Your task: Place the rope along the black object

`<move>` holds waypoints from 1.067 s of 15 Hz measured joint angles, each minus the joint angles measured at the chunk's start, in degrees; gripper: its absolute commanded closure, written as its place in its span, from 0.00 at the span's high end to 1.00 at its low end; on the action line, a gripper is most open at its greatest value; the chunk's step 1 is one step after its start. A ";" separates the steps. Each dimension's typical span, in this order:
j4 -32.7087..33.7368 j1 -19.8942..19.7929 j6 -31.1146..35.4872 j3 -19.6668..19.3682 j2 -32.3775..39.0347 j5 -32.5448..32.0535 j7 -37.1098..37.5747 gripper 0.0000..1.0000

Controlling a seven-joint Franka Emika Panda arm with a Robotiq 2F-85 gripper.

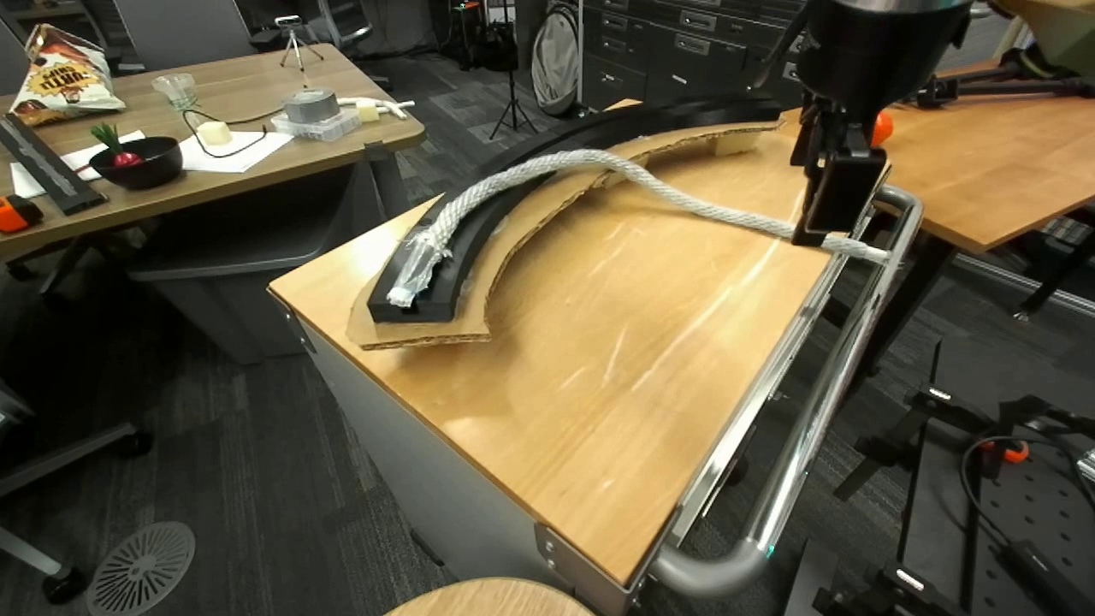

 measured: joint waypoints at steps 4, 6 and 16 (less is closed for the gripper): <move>-1.98 -0.10 9.27 -3.91 -0.22 -1.47 -11.22 1.00; -3.20 0.16 12.00 -8.03 -0.43 3.99 -18.36 1.00; -3.51 -5.13 12.40 -8.49 1.36 2.58 -14.00 1.00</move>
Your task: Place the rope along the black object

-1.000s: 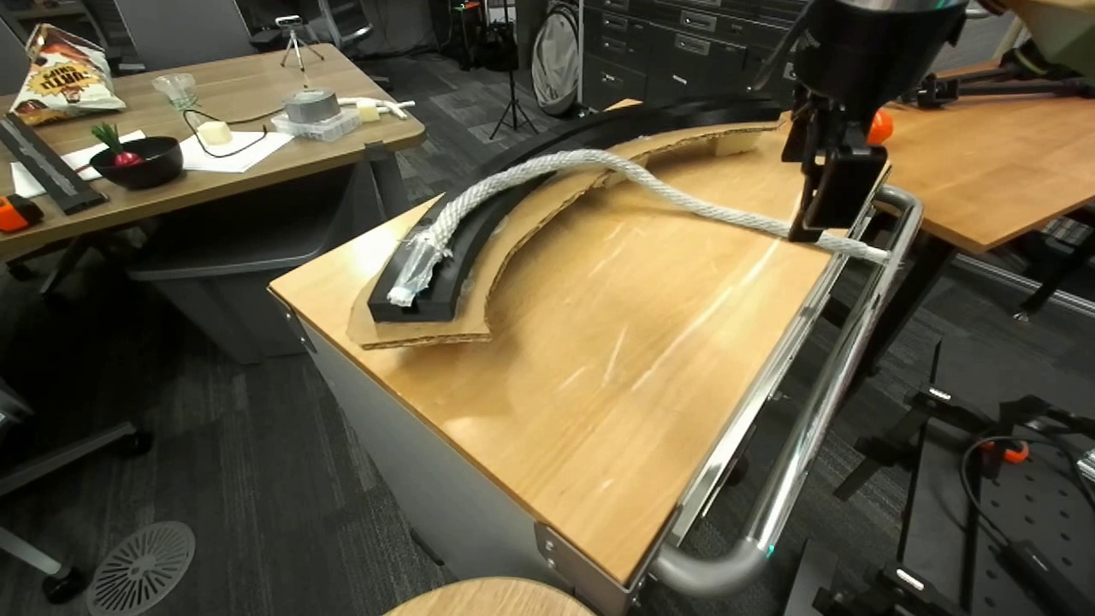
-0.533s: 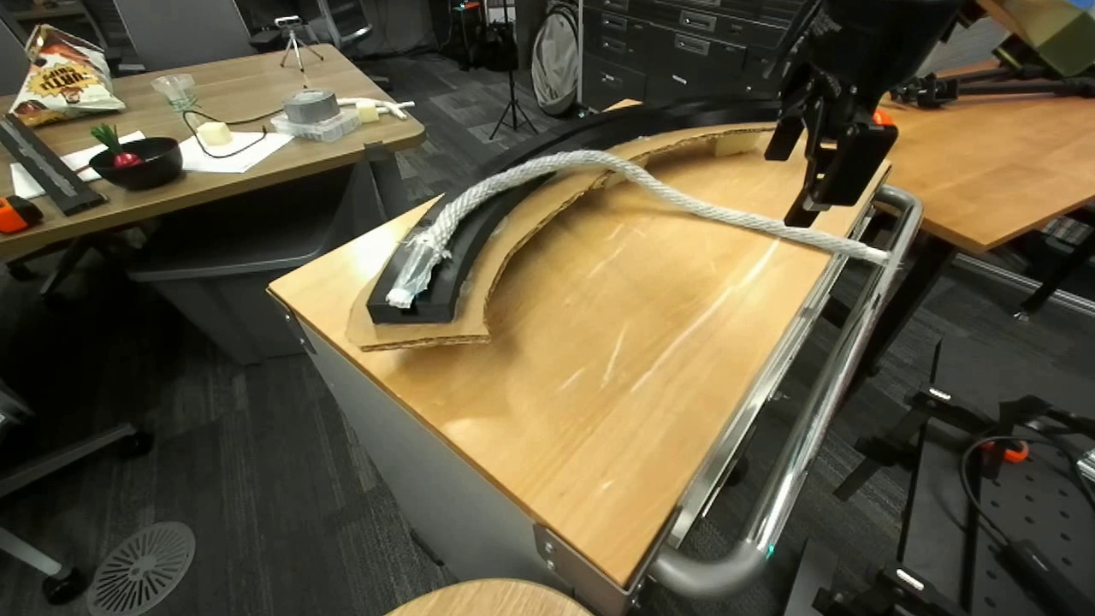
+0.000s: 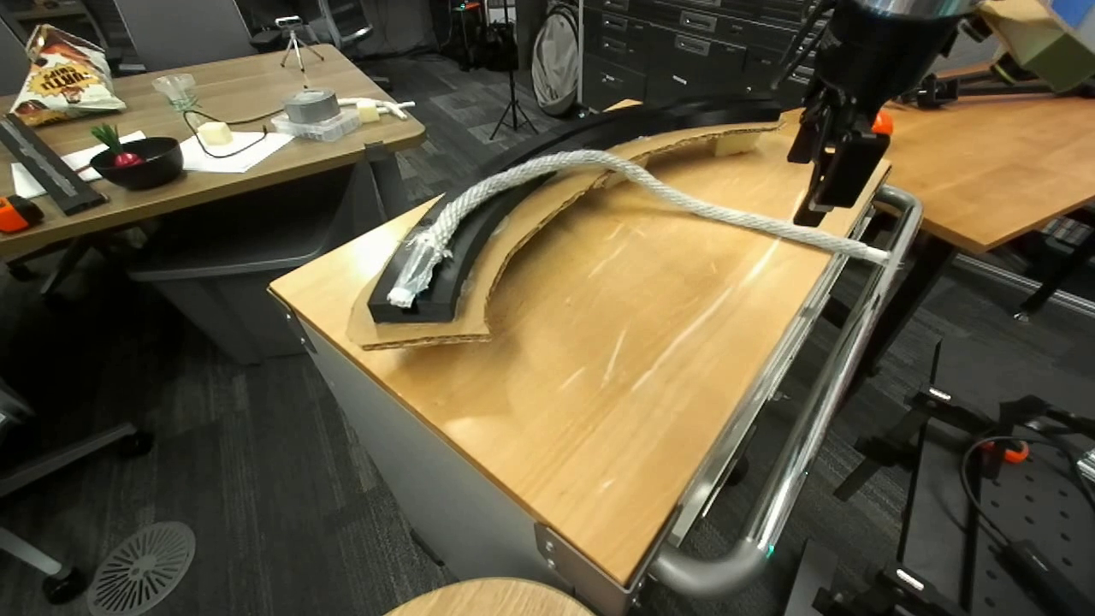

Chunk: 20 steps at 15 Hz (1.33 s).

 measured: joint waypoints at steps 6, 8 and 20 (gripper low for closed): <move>-0.37 -3.89 0.40 -3.52 1.70 0.05 -0.81 1.00; -0.37 -3.99 0.42 -4.88 2.61 0.92 -2.00 1.00; 0.01 -4.06 3.30 -7.91 9.14 9.13 -11.13 0.44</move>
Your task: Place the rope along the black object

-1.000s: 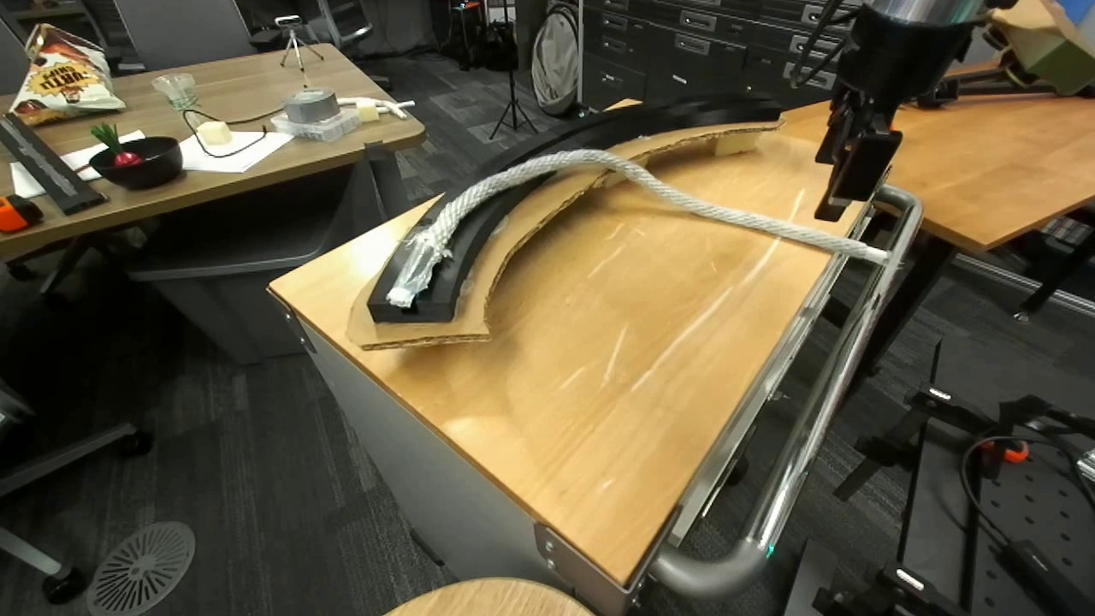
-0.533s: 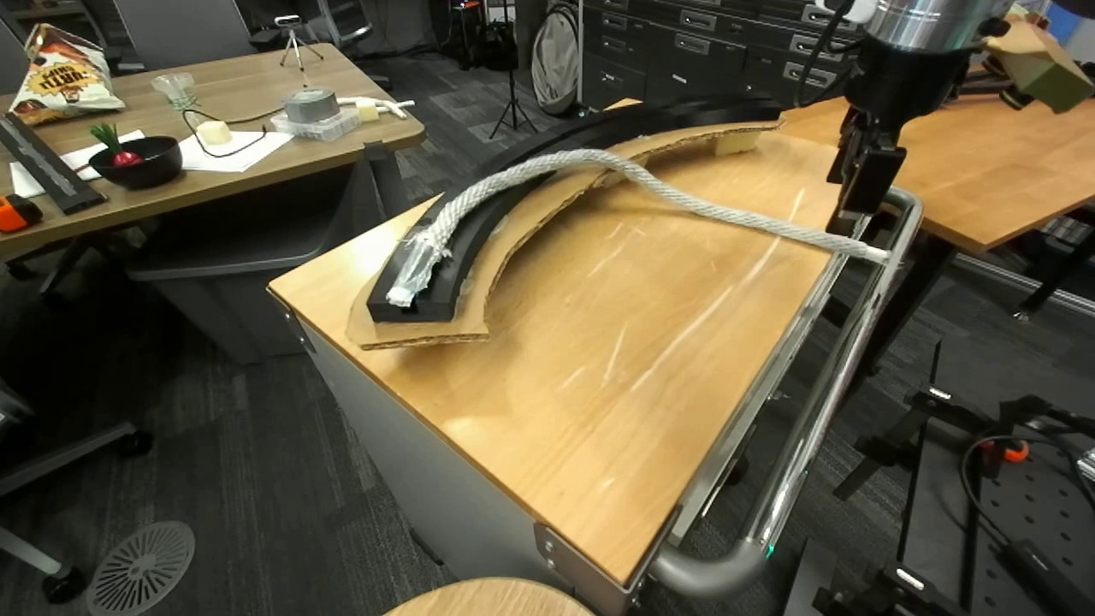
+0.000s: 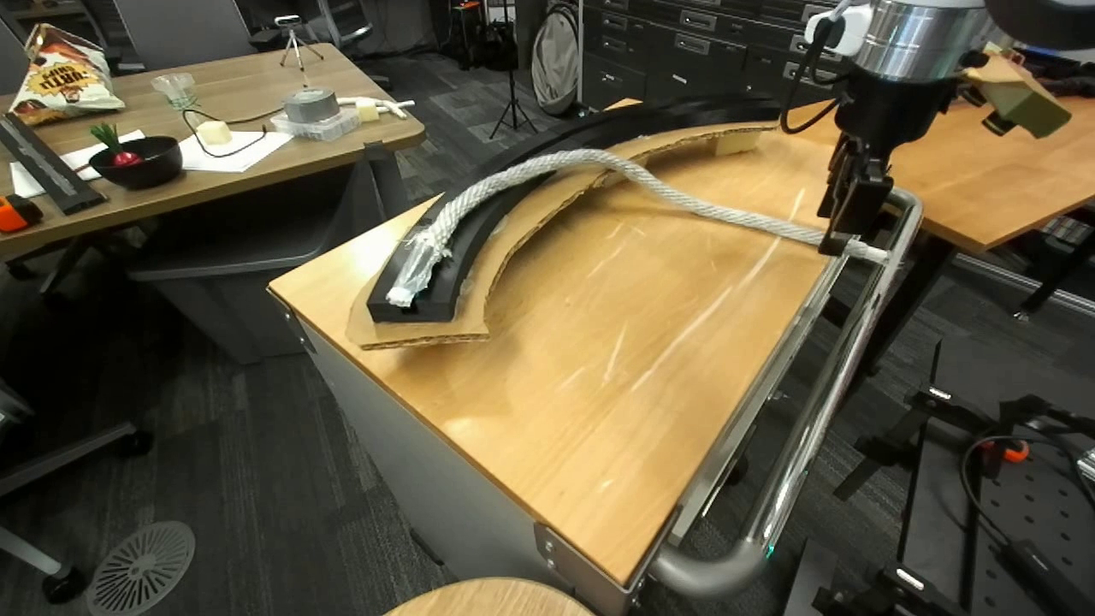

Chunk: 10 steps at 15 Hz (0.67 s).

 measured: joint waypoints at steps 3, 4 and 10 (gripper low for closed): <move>0.10 0.00 0.02 0.00 0.58 0.99 -0.94 0.21; 0.11 0.00 0.02 0.00 0.63 1.06 -1.07 0.13; 0.19 -0.28 1.24 0.08 0.30 -0.58 -0.54 0.11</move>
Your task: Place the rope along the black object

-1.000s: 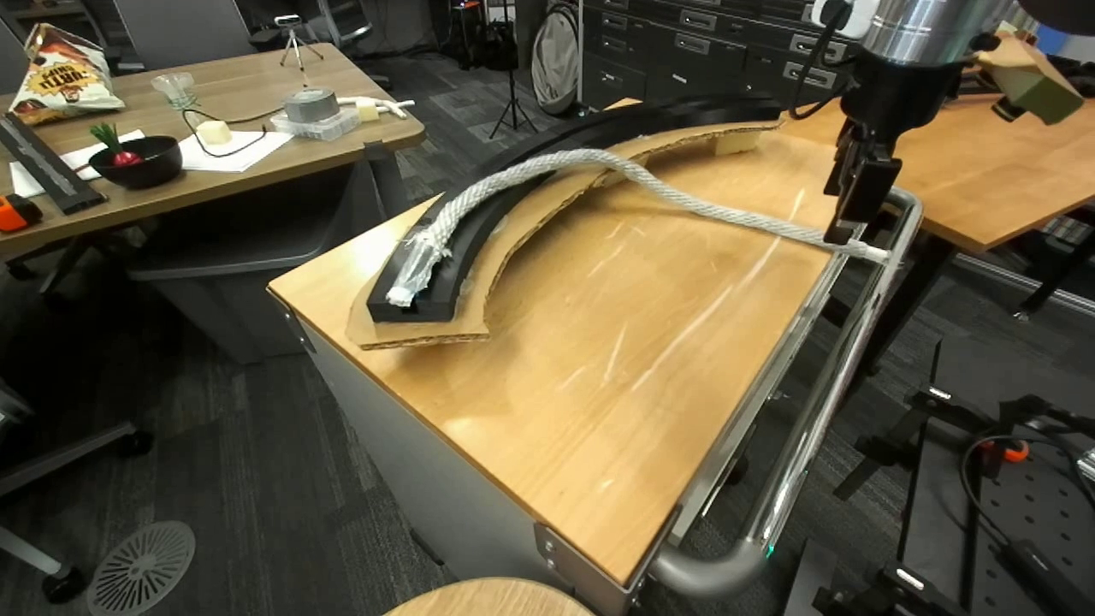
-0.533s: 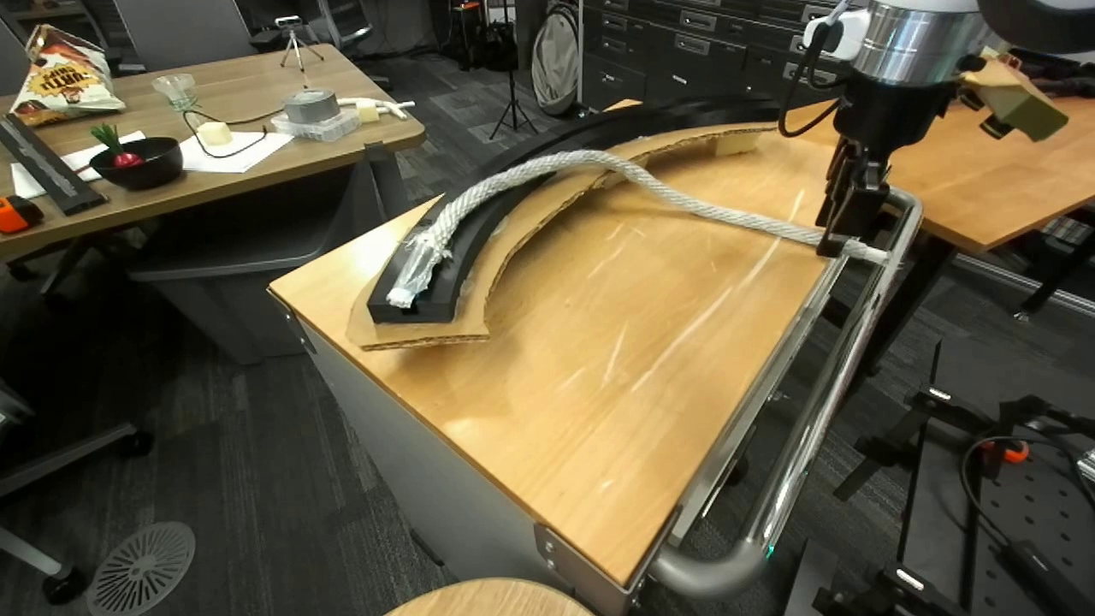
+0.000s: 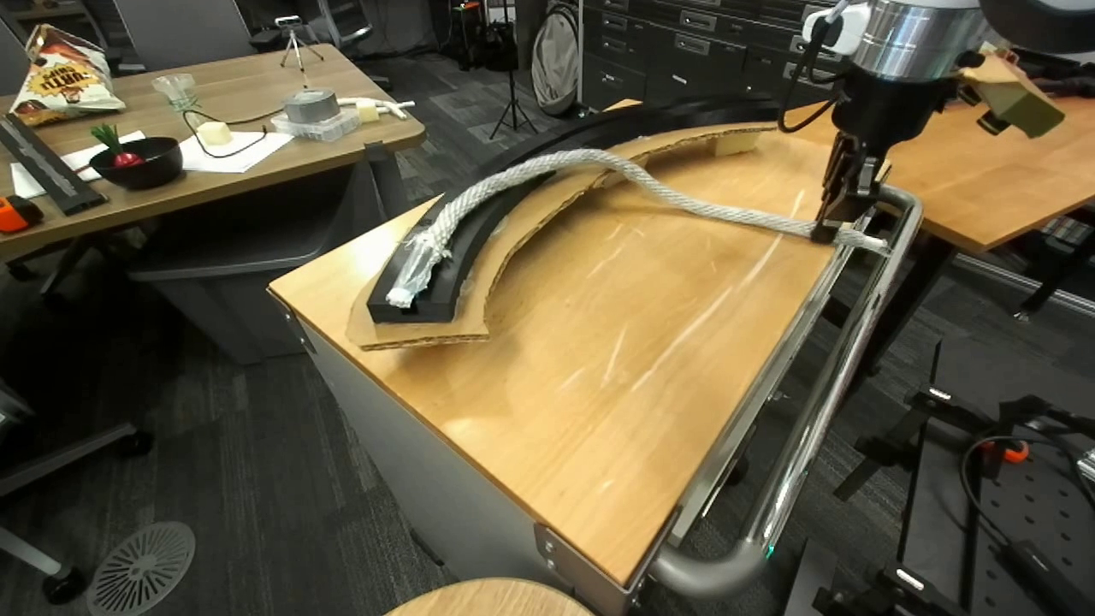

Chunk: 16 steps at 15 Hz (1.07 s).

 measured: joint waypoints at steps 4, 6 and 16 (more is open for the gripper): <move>-0.30 -2.68 2.96 2.76 -3.13 -14.08 9.69 0.11; -0.30 -4.53 3.00 5.62 -5.78 -22.57 16.62 0.11; 1.97 -5.88 2.51 10.27 -16.56 -34.33 30.11 0.11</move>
